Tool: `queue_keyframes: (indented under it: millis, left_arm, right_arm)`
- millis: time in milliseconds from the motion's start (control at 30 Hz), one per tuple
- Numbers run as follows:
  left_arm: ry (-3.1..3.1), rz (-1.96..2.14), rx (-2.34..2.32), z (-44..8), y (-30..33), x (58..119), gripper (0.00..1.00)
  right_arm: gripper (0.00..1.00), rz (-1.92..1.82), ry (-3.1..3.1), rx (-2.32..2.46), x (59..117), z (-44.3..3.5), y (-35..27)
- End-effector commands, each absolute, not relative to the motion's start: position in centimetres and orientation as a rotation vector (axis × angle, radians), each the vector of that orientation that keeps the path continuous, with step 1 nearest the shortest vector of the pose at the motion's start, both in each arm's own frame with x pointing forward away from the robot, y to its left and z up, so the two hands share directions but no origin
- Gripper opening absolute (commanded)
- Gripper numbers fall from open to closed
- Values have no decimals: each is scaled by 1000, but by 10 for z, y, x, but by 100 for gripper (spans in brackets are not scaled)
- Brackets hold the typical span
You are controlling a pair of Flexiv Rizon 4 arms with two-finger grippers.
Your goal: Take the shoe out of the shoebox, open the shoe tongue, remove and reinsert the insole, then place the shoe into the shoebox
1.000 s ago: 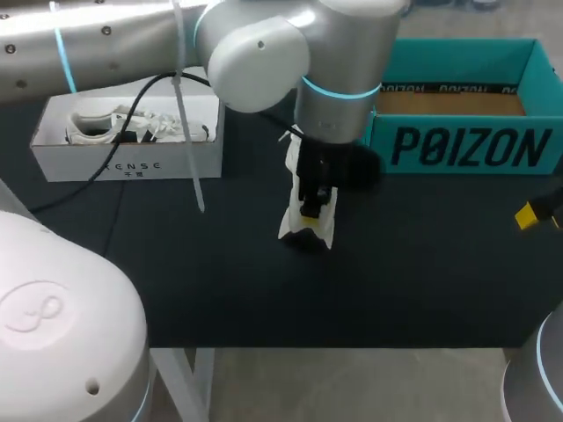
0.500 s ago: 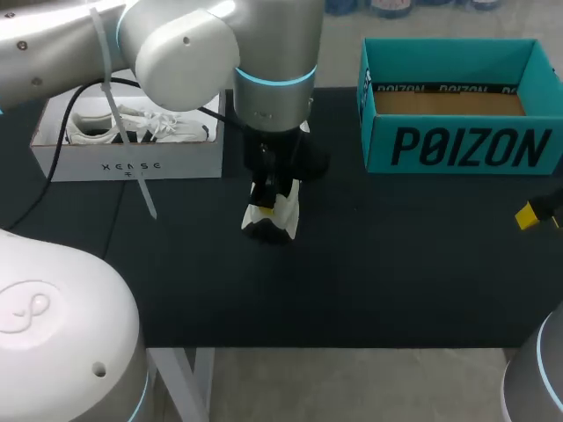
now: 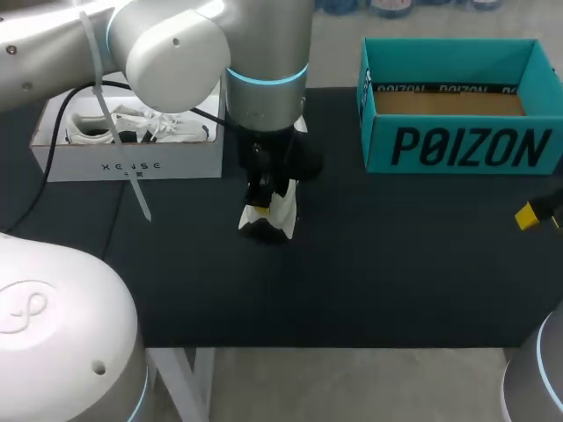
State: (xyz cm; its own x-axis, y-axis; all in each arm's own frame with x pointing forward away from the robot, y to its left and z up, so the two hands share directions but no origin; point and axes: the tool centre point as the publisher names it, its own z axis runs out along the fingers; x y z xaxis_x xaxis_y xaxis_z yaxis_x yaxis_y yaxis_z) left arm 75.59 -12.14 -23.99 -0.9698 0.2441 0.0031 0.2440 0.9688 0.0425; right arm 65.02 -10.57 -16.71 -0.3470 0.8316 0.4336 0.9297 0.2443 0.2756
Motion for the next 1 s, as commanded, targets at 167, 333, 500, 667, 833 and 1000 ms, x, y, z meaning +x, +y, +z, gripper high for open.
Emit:
queue_keyframes:
  millis: [167,333,500,667,833,1000]
  left_arm:
    - [3112,62,388,-239,-120,756,0]
    - [3053,182,525,-221,-77,781,0]
    - [3002,196,665,-204,-31,802,0]
    - [2953,229,809,-187,21,834,0]
    - [2884,247,862,-179,82,876,0]
    - [2775,257,987,-170,137,914,0]
  right_arm:
    - [100,-726,-2313,-1665,652,-168,-105]
    - [100,-726,-2313,-1665,652,-168,-105]
    - [100,-726,-2313,-1665,652,-168,-105]
    - [100,-726,-2313,-1665,652,-168,-105]
    - [100,-726,-2313,-1665,652,-168,-105]
    - [100,-726,-2313,-1665,652,-168,-105]
